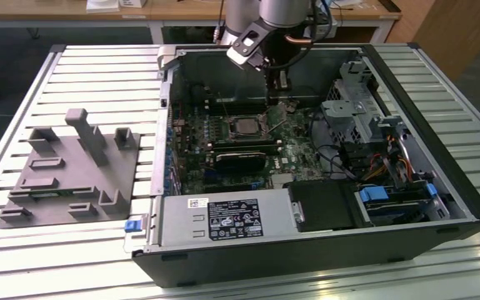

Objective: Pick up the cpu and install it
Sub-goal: 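Close the cpu cover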

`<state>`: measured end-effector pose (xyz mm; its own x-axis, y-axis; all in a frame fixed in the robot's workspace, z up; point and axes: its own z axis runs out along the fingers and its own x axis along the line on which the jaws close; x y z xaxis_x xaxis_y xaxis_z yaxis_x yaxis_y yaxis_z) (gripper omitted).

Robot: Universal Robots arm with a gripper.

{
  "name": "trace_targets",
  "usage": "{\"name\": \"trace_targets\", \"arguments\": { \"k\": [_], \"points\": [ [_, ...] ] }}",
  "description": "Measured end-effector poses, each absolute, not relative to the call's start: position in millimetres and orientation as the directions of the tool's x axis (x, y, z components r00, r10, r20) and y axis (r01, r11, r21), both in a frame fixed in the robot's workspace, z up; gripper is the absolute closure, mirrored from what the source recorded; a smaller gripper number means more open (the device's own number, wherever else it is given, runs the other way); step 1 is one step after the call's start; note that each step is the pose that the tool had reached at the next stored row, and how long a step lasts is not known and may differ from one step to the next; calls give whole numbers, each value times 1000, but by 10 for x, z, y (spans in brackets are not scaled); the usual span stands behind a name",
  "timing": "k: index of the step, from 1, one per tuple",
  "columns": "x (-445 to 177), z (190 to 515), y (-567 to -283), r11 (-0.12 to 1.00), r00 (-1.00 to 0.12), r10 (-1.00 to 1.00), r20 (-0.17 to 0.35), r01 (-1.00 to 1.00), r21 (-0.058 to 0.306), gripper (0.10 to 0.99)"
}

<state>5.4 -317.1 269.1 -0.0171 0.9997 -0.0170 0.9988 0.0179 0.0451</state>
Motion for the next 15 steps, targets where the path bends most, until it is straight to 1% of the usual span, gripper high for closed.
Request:
{"name": "trace_targets", "arguments": {
  "k": [15],
  "points": [
    [276,2637,-3135,18,-17,1000,-18,999,44,980]
  ]
}}
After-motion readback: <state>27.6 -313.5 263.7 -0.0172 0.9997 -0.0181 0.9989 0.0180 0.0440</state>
